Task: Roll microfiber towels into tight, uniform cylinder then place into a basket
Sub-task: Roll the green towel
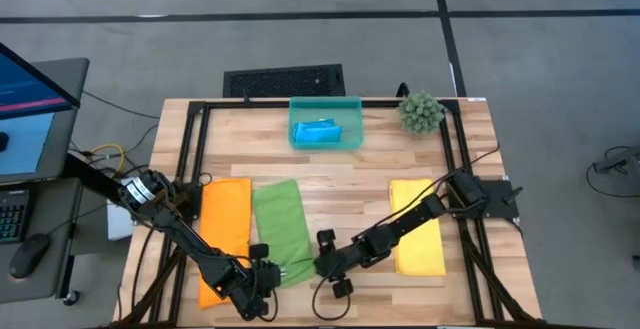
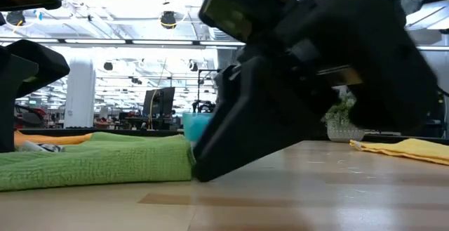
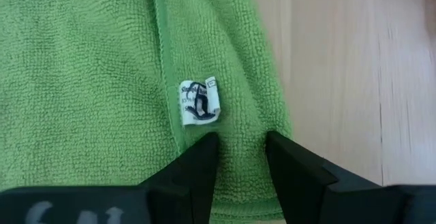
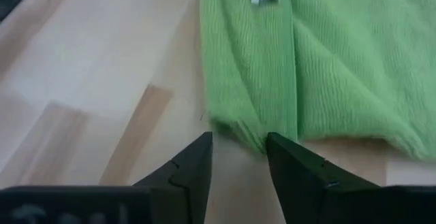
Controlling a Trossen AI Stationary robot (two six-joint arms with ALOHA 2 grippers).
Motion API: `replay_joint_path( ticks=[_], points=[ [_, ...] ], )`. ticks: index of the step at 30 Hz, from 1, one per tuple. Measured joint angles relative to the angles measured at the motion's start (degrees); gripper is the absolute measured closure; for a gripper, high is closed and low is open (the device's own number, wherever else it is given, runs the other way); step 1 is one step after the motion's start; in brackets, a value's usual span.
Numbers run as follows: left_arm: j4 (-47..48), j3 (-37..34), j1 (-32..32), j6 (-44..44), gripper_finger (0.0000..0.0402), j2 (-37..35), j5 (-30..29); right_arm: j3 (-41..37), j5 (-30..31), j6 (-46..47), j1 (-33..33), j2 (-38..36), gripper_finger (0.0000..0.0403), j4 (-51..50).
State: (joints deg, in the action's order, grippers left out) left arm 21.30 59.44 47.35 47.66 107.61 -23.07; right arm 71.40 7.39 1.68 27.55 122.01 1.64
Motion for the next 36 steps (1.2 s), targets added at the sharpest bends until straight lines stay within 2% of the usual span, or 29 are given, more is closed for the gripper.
replay_joint_path(
  ticks=[6,14,17,21,30,32,36],
  points=[
    [0.3,0.0,0.1,0.2,0.0276,-0.1,0.0,-0.4,-0.1,0.2,0.1,-3.5,0.0250,-4.8],
    [0.3,0.0,0.1,0.2,0.0276,-0.1,-0.1,-0.2,-0.7,-0.7,1.3,-5.5,0.0257,4.9],
    [0.3,0.0,0.1,0.2,0.0276,-0.1,-0.1,-0.2,-2.9,-1.9,1.7,-5.4,0.0253,3.8],
    [0.3,0.0,0.1,0.2,0.0276,-0.1,-0.1,-0.2,-3.1,-0.9,1.7,-5.4,0.0238,5.0],
    [0.1,0.0,-0.4,0.2,0.0276,-0.1,-1.1,-0.3,-3.0,-6.1,1.1,-4.1,0.0176,7.3],
    [-0.1,0.0,-0.5,0.0,0.0276,-0.1,-1.1,0.2,-3.0,-7.9,1.1,-2.4,0.0171,10.6],
    [-0.2,0.0,-0.6,0.0,0.0276,-0.1,-1.2,-0.3,-3.0,-10.7,0.9,-1.3,0.0172,10.7]
  ],
)
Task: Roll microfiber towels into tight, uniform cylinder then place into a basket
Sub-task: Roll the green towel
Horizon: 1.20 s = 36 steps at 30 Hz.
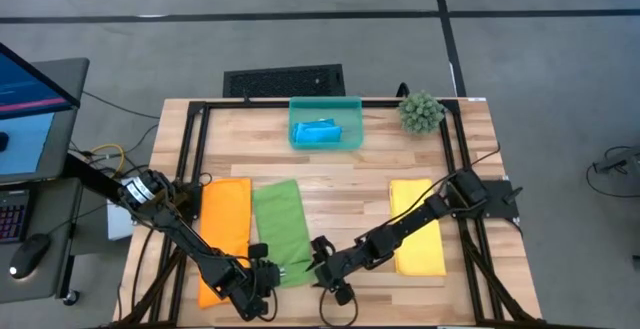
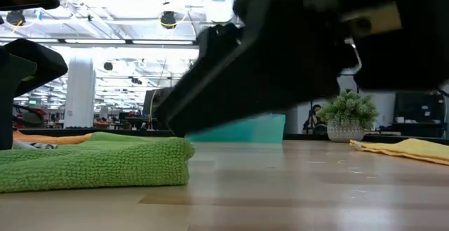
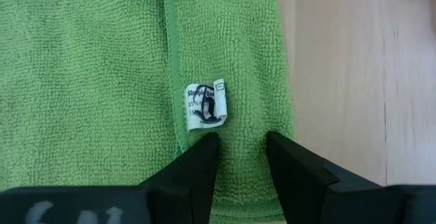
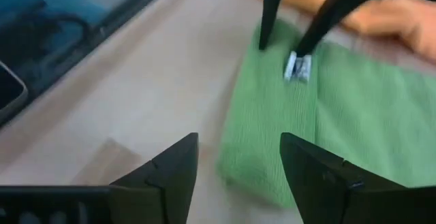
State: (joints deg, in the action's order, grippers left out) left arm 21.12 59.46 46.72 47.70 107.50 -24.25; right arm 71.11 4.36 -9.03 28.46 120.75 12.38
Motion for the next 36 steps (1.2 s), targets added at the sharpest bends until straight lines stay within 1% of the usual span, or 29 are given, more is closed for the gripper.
replay_joint_path(
  ticks=[2,4,8,11,14,18,20,22,24,31,33,34,36],
  points=[
    [0.0,0.0,0.0,0.0,0.0276,0.0,0.0,0.4,0.0,0.2,0.0,0.3,0.0175,1.3],
    [0.0,0.0,0.0,0.0,0.0276,0.0,0.0,0.2,-0.1,0.7,-0.3,0.5,0.0177,0.5],
    [0.0,0.0,-0.1,0.0,0.0276,0.0,-0.1,0.4,-1.8,2.8,-0.9,2.5,0.0177,1.3],
    [0.0,0.0,-0.1,0.0,0.0276,0.0,-0.2,0.8,-1.8,3.0,-1.3,4.7,0.0177,2.0],
    [-0.1,0.0,-0.1,0.0,0.0276,0.0,-0.2,0.8,-1.7,3.3,-1.6,5.1,0.0177,2.0],
    [0.0,0.0,-0.1,0.0,0.0276,0.0,-0.2,0.9,-1.7,6.7,-2.4,5.1,0.0179,0.9],
    [0.0,0.0,-0.1,0.0,0.0276,0.0,-0.2,0.9,-1.4,9.4,-3.0,5.1,0.0187,0.8],
    [0.0,0.0,-0.1,-0.2,0.0276,0.0,-0.2,0.9,-1.2,10.9,-3.6,5.1,0.0203,0.7],
    [0.0,0.0,-0.1,-0.4,0.0276,0.0,-0.2,0.9,-1.1,11.7,-3.9,5.1,0.0228,0.5],
    [0.0,0.0,0.1,-0.4,0.0276,0.0,-0.2,0.9,-1.2,12.4,-3.6,5.1,0.0348,0.3],
    [0.0,0.0,0.3,-0.4,0.0276,0.0,-0.3,0.9,-3.3,12.3,-3.5,5.0,0.0380,0.3],
    [0.0,0.0,0.4,-0.3,0.0276,0.0,-0.3,0.9,-4.8,12.4,-3.4,5.0,0.0388,0.4],
    [0.0,0.0,0.6,-0.3,0.0276,0.0,-0.5,0.9,-6.6,13.9,-3.5,5.0,0.0389,0.8]
  ],
)
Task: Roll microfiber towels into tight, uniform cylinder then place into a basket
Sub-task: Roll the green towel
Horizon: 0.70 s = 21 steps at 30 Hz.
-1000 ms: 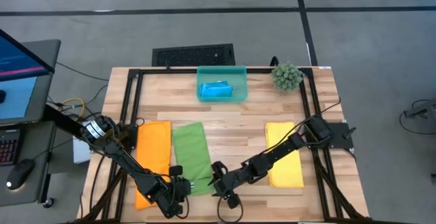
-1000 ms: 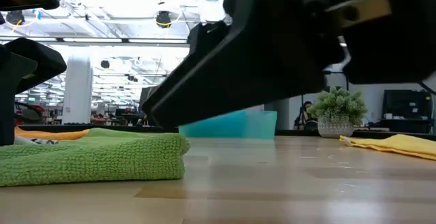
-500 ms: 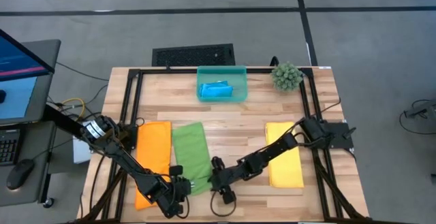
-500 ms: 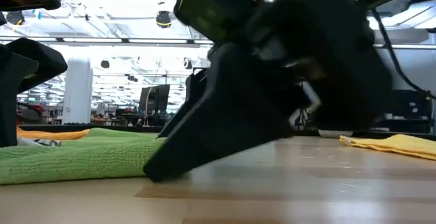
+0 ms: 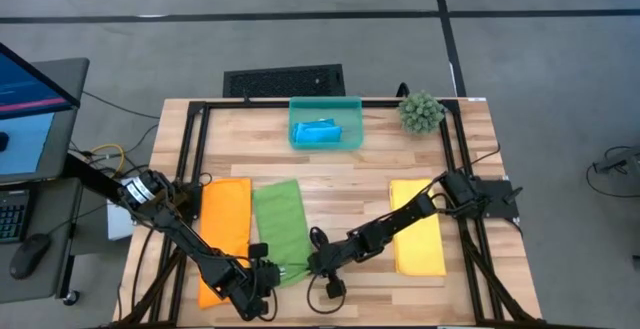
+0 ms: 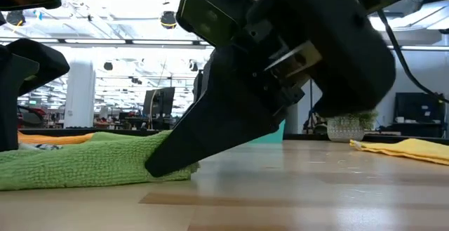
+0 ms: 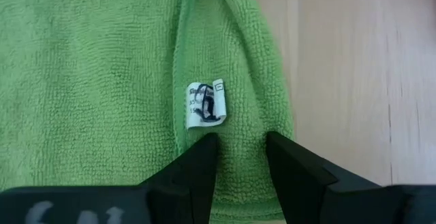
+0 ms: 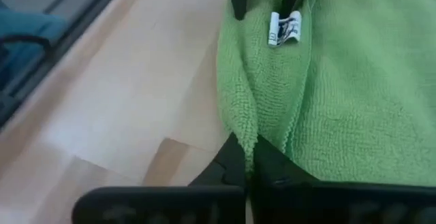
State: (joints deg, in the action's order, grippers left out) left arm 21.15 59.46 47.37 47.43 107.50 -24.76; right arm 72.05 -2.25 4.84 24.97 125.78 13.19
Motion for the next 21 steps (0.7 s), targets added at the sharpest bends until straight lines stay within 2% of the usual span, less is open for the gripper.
replay_joint_path(
  ticks=[4,9,12,21],
  points=[
    [0.0,0.0,0.4,0.3,0.0276,0.0,0.0,-0.1,-0.7,4.0,-0.1,0.1,0.0371,1.2],
    [0.0,0.0,1.1,0.3,0.0276,0.0,0.0,-0.2,-1.4,7.4,-0.4,0.2,0.0392,2.3],
    [0.1,0.1,1.8,0.9,0.0276,0.0,0.0,-0.2,-1.4,8.7,-0.4,0.2,0.0390,2.5],
    [9.2,5.3,4.2,1.2,0.0276,0.0,-0.5,-0.2,-2.7,9.8,-0.7,0.2,0.0395,2.6]
  ],
)
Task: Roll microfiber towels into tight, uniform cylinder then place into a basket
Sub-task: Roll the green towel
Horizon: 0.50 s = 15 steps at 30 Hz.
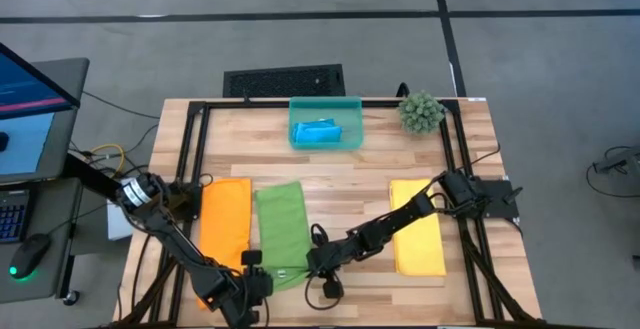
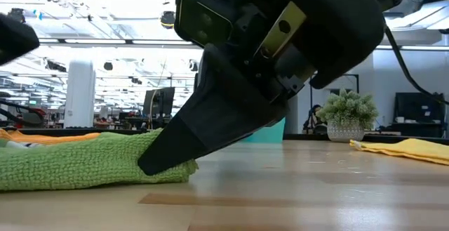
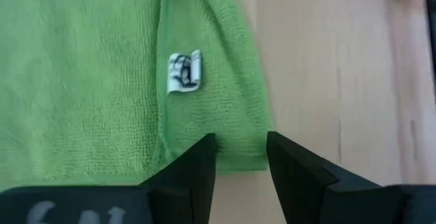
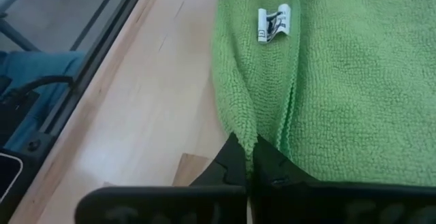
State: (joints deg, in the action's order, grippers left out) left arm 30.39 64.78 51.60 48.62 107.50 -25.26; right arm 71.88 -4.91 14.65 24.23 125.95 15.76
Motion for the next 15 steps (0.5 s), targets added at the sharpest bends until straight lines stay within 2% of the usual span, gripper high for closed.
replay_joint_path(
  ticks=[5,10,15],
  points=[
    [0.7,1.4,1.7,-5.0,0.0276,0.0,-3.4,0.0,-0.4,0.4,0.0,0.0,0.0383,0.1],
    [0.1,1.5,2.9,-9.7,0.0276,0.0,-6.1,0.0,-1.2,0.4,-0.1,0.0,0.0396,0.1],
    [-0.7,1.5,3.1,-10.9,0.0276,0.0,-6.2,0.0,-1.2,0.4,-0.4,0.0,0.0385,0.1]
  ],
)
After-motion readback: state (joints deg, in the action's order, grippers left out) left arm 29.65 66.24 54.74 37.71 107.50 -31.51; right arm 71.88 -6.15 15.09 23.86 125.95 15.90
